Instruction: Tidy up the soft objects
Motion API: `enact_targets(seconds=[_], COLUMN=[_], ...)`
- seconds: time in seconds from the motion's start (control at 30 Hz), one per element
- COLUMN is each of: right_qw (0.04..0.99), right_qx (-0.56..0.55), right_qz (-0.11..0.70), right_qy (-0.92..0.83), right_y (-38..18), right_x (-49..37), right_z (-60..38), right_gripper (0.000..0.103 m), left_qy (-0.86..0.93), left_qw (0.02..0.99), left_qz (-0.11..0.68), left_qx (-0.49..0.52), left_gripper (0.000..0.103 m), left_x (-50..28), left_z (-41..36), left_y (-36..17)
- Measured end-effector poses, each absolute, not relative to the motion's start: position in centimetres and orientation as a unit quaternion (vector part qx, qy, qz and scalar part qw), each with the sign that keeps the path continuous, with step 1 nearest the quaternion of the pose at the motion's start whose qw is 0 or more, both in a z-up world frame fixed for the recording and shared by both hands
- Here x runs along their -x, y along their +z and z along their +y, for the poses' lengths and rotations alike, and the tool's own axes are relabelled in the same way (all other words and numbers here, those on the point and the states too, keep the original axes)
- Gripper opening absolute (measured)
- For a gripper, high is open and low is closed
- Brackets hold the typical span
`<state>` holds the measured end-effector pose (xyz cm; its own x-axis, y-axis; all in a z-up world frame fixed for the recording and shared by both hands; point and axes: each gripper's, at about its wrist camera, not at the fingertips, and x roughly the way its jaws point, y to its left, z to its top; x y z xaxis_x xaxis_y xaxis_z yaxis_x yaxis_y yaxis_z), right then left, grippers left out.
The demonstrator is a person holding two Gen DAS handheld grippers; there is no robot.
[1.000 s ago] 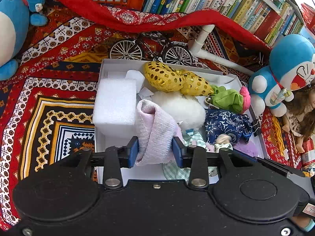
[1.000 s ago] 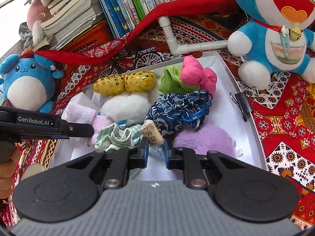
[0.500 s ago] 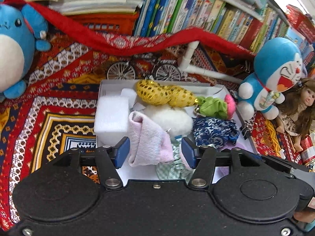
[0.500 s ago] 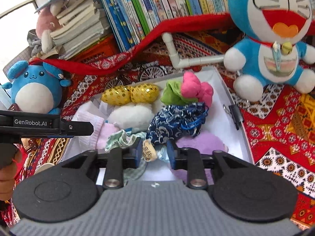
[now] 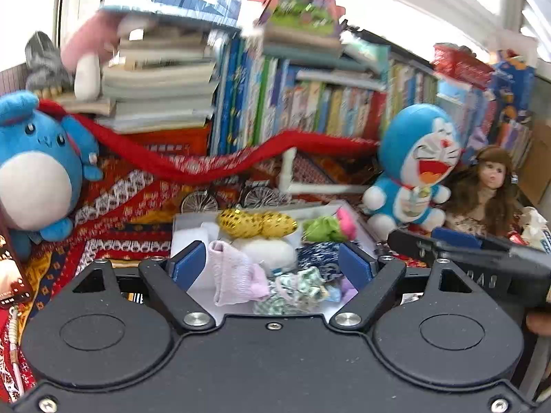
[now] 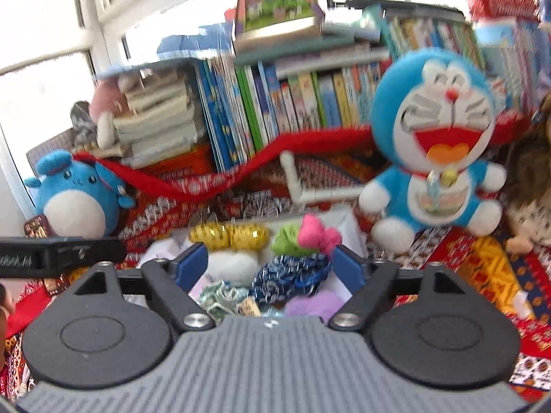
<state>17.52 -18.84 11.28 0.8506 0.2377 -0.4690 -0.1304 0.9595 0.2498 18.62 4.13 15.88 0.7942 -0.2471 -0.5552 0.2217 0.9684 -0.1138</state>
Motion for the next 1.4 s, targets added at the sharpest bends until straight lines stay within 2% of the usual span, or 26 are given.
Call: enact_targets(seconds=[0.13, 0.5, 1.13, 1.4], right_qw=[0.969, 0.983, 0.976, 0.982], right_qx=[-0.093, -0.070, -0.116, -0.077], right_qz=[0.207, 0.141, 0.150, 0.150], right_qy=[0.101, 0.095, 0.103, 0.087], right_y=[12.9, 13.4, 8.9, 7.4], right_x=[-14.8, -8.6, -5.2, -3.7], right_z=[-19.3, -19.8, -20.4, -19.9], right_gripper=[0.103, 0.103, 0.103, 0.103], left_qy=[-0.126, -0.101, -0.067, -0.062], left_qw=[0.957, 0.975, 0.971, 0.968], left_qz=[0.261, 0.194, 0.225, 0.239], left_qx=[0.016, 0.023, 0.039, 0.035], left_gripper=[0.086, 0.091, 0.095, 0.098], left_x=[-14.8, -6.9, -4.2, -3.6], left_z=[3.8, 3.9, 4.4, 3.9], left_y=[16.4, 14.6, 9.5, 7.5])
